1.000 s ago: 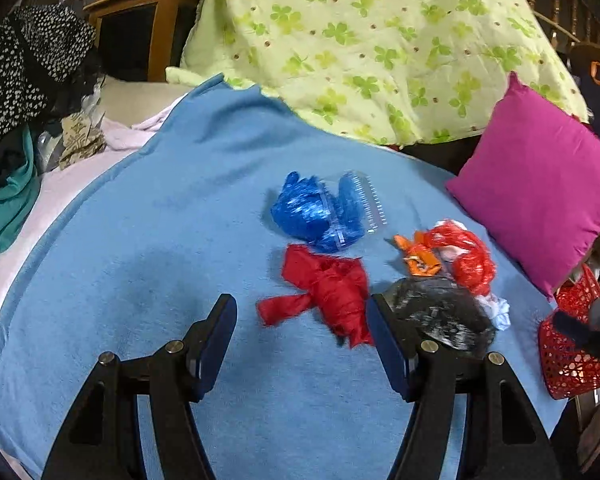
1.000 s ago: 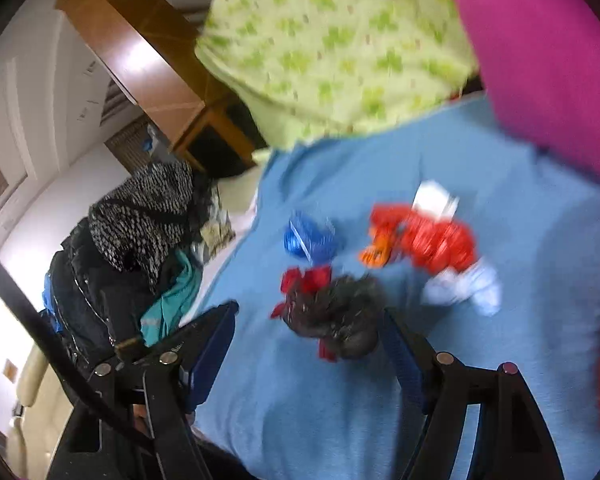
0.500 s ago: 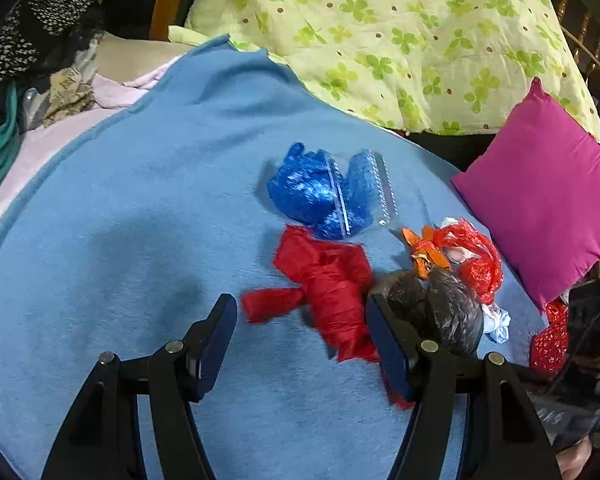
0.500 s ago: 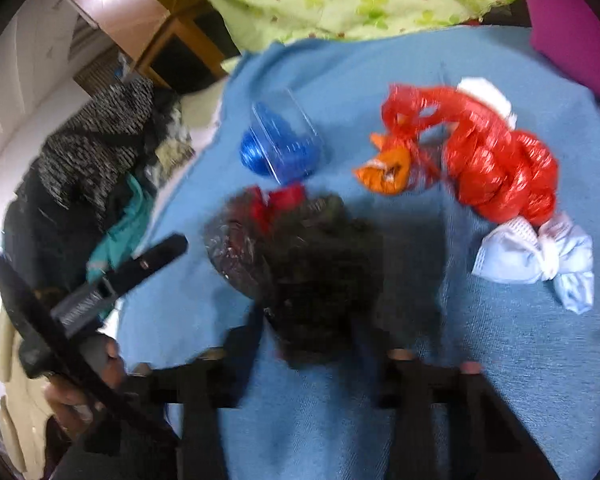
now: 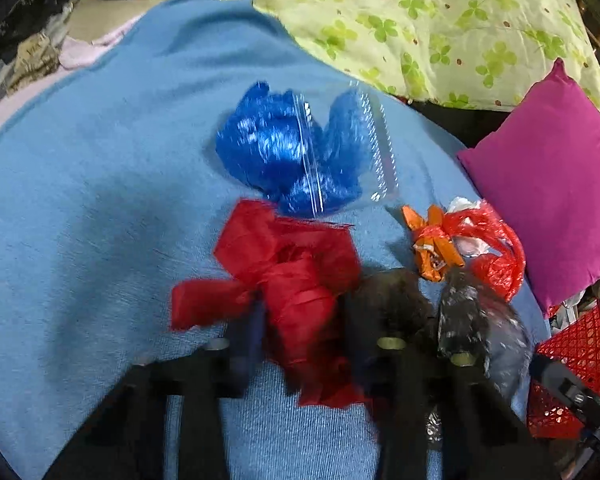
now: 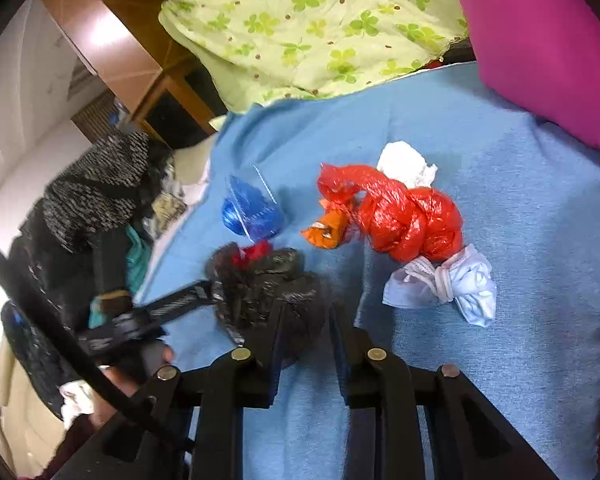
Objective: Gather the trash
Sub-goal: 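Grasp the red ribbon with the left tool while the right tool grasps the black bag, then carry the red ribbon and black bag to the red basket and release both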
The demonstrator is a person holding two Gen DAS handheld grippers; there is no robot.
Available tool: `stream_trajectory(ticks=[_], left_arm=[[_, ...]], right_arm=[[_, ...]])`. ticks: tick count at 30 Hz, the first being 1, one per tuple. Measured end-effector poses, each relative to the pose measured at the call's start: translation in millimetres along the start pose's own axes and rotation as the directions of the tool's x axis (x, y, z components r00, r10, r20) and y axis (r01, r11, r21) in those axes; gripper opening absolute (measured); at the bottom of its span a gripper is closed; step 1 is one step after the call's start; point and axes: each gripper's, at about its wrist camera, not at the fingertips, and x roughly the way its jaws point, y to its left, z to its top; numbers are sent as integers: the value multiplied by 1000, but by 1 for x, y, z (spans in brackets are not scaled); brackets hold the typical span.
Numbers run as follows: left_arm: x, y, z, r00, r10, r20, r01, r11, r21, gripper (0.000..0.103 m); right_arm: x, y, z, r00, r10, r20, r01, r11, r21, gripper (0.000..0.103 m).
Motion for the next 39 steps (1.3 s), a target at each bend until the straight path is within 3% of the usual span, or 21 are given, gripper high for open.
stream_trajectory(ticks=[2,3,4,7,9,12,15,17,18,21,24,29,33,39], left_arm=[[-2,0,-1,1000,-2,12,2,1000,1,33],[-4,0,-1,1000,-6,20,5,1000,4,32],[-9,1,-1,999,-8,35,8,1000,9,32],[-25,6,-1,997,-18,71,16,1000,26,31],[-35,12,-1,996,-22,86,19,999,32,31],[-49,20,-3,994,11,109,-16,999,46,31],[-58,30,-6,992,35,121,-42,997,58,31],[-65,37,-7,990,54,131,-63,996,63,31],[-66,39,-5,988,66,137,-76,995,65,31],[-74,44,-6,984,78,158,-88,994,61,31],[-82,41,-4,979,71,190,-86,994,72,31],[-101,16,-9,967,27,252,-66,987,147,31],[-115,-5,-18,963,-37,267,-17,980,196,31],[-140,-51,-37,946,-95,309,2,958,288,31]], right_arm=[[-2,1,1,1000,13,-4,-13,1000,5,60],[-1,3,2,1000,15,-6,-14,1000,6,86],[-1,6,2,1000,22,10,-22,1000,3,87],[5,27,0,999,28,45,-25,997,-78,85],[16,38,-2,1000,16,23,-13,994,-112,84],[40,50,-4,999,4,-33,-8,991,-136,72],[67,55,-6,996,-45,-77,34,989,-141,67],[85,53,-7,990,-76,-123,59,988,-141,57],[95,51,-8,983,-108,-148,86,985,-147,46],[104,49,-9,979,-115,-170,90,985,-149,39],[88,52,-8,985,-135,-106,115,977,-177,35],[32,48,-1,996,-79,37,83,988,-133,35],[-20,39,-1,988,-46,149,62,993,-102,35],[-70,36,-7,971,-97,218,117,990,-79,35]])
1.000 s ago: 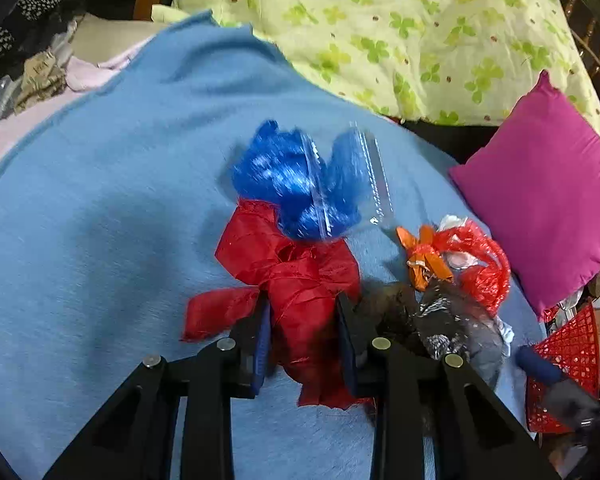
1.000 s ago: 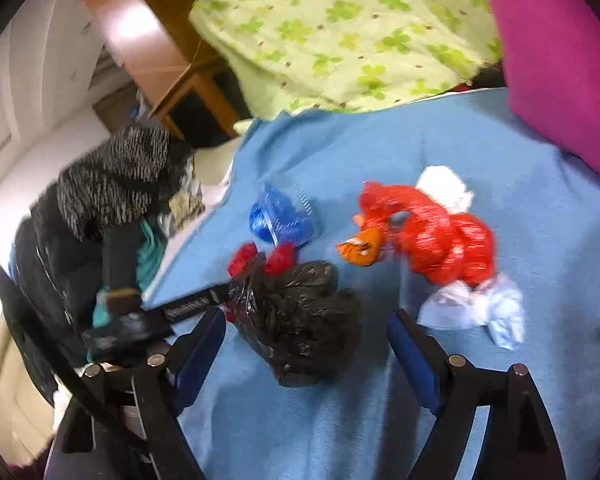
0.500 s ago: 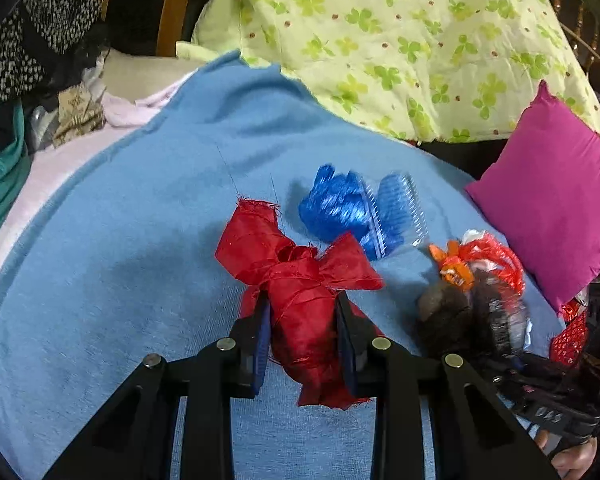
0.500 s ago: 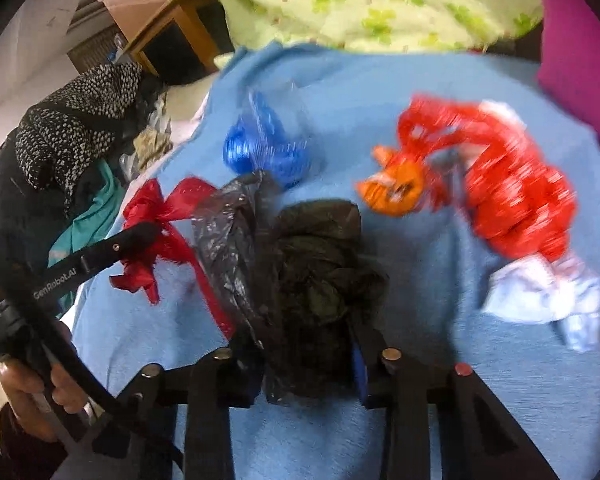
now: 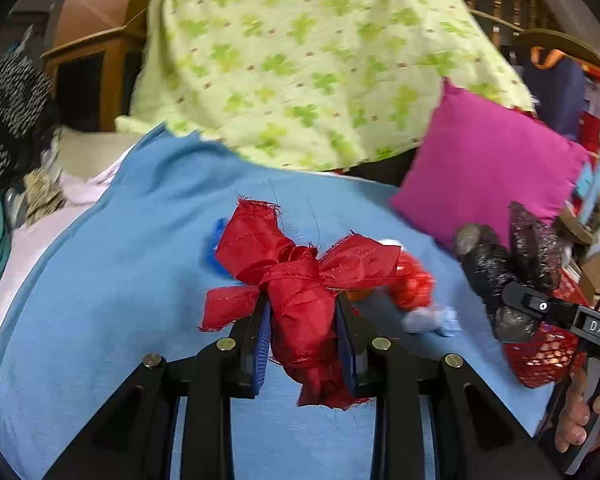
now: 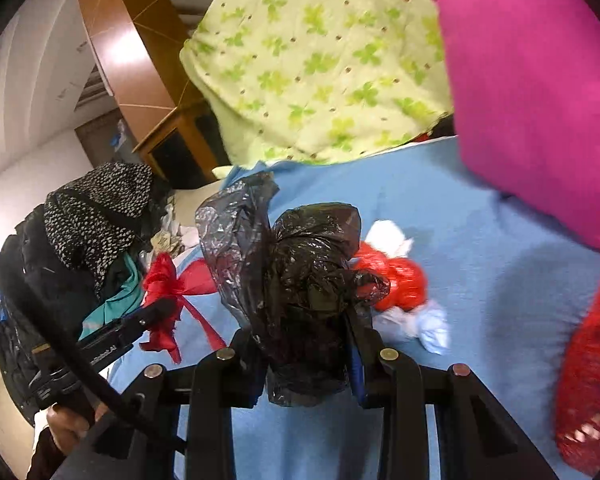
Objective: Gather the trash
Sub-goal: 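Carry the red ribbon and black bag to the red basket and release both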
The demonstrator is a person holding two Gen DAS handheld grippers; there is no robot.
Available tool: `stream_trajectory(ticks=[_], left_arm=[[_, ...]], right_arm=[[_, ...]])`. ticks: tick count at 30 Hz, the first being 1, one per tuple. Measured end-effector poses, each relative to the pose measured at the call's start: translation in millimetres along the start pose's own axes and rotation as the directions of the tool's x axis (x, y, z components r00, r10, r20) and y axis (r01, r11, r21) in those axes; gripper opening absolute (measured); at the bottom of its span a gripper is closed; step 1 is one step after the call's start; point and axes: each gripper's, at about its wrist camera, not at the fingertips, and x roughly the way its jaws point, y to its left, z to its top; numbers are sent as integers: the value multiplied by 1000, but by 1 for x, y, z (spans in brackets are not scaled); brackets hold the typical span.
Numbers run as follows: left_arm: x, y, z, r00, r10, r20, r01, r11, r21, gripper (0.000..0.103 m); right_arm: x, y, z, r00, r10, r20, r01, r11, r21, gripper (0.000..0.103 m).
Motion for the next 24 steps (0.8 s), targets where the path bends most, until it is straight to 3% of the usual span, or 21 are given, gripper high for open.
stream_trajectory(ticks=[6,12,24], left_arm=[[-19,-54,5,997,-79,7,78,996,39,32],[-45,-110,15,990,-140,27,134,978,158,32],[-79,-178,29,980,-190,54,167,943,287,32]], right_arm=[[-56,-6,-4,998,-50,23,51,998,-30,35],[-104,-9,4,991,-107,81,112,992,-55,35],[-192,-40,4,967,-173,185,179,984,-13,35]])
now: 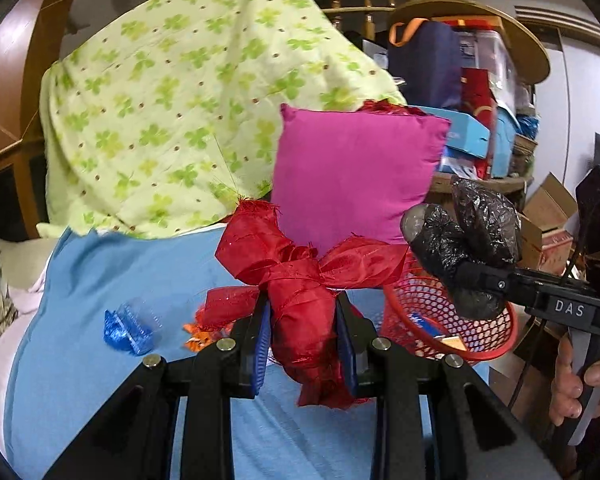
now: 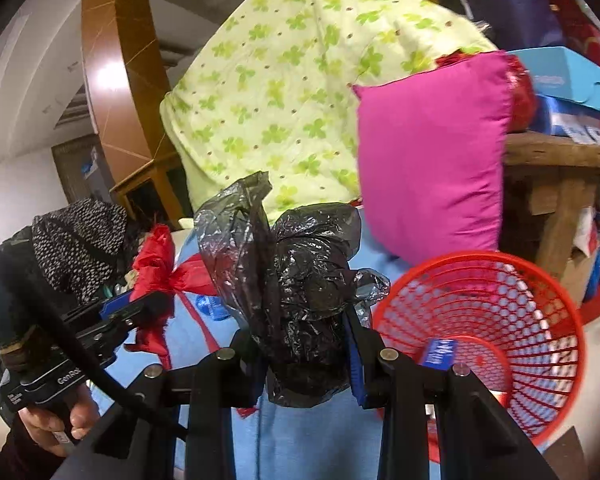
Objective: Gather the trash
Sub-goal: 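Carry the red ribbon and black bag to the red basket and release both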
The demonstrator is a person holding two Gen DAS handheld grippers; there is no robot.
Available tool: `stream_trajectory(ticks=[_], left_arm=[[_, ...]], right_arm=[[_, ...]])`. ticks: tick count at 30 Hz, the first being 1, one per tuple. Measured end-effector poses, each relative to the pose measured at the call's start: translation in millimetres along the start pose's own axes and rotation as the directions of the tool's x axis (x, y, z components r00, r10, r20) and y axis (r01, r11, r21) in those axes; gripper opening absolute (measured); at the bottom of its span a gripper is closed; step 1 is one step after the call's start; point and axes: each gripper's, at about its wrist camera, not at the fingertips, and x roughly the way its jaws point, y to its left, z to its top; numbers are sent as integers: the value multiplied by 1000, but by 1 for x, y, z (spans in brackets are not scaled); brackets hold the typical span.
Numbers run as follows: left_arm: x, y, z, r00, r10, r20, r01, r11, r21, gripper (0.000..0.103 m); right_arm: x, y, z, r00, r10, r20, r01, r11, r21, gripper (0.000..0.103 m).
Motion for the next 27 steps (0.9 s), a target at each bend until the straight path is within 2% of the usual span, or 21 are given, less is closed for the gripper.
stream_trajectory(ticks=[14,27], left_arm=[[11,-61,37,998,-59,27,56,991,122,32],[50,-97,55,996,-91,3,90,986,142,32]], right_arm=[[-33,-61,10,996,-78,50,74,994,80,35],[-40,-111,8,991,-123,45,114,981,158,35]])
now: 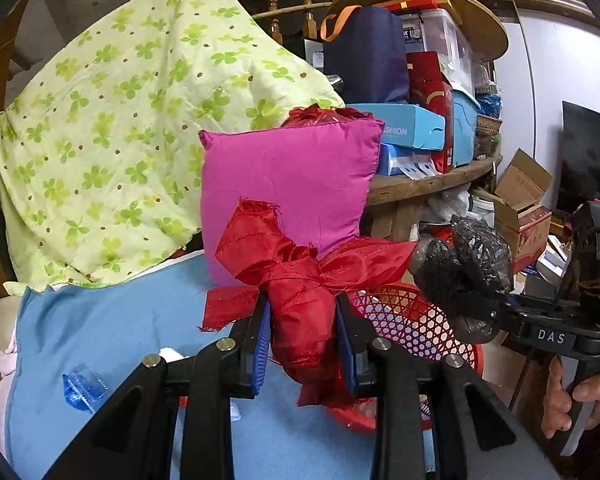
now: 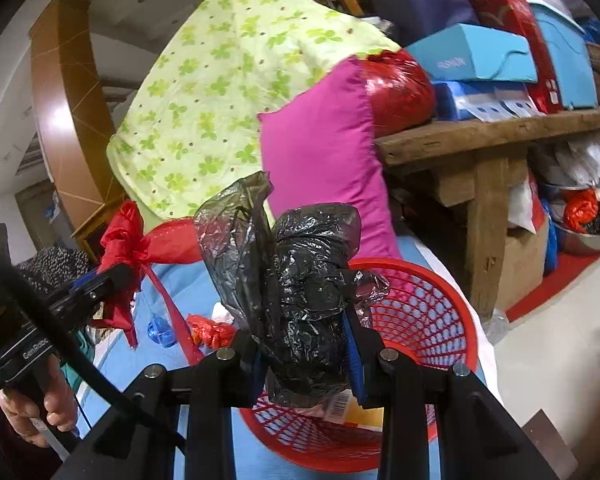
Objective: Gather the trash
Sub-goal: 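Carry the red ribbon and black bag to the red basket and release both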
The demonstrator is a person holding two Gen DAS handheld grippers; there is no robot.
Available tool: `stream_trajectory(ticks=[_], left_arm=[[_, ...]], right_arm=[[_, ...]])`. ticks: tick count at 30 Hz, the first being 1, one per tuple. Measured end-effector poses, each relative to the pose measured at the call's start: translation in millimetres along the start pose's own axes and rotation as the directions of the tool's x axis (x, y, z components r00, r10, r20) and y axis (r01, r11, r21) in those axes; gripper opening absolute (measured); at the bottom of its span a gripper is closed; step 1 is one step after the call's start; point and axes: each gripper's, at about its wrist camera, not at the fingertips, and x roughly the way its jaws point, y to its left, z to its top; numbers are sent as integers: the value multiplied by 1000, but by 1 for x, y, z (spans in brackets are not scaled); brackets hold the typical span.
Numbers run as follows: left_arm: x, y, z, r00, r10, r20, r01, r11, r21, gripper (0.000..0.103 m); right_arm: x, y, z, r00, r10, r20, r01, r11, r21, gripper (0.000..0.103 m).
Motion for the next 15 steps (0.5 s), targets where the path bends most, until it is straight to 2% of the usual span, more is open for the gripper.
stream_trajectory(ticks=[6,10,14,15], left_arm=[[21,-16,-1,999,-26,-23,26,1000,10,32],[39,-28,-12,996,-55,-64,57,998,30,36],[55,-37,-24,992,-64,-109,70,996,52,64],[56,-38,-27,992,-62,-113,68,996,57,66]], right_arm=[[2,-21,-3,1000,-3,-10,3,999,50,35],[8,-33,-7,999,0,-37,4,995,100,37],[16,-47,-10,998,9,-65,1,988,157,43],[17,-50,-11,997,10,-72,3,985,174,61]])
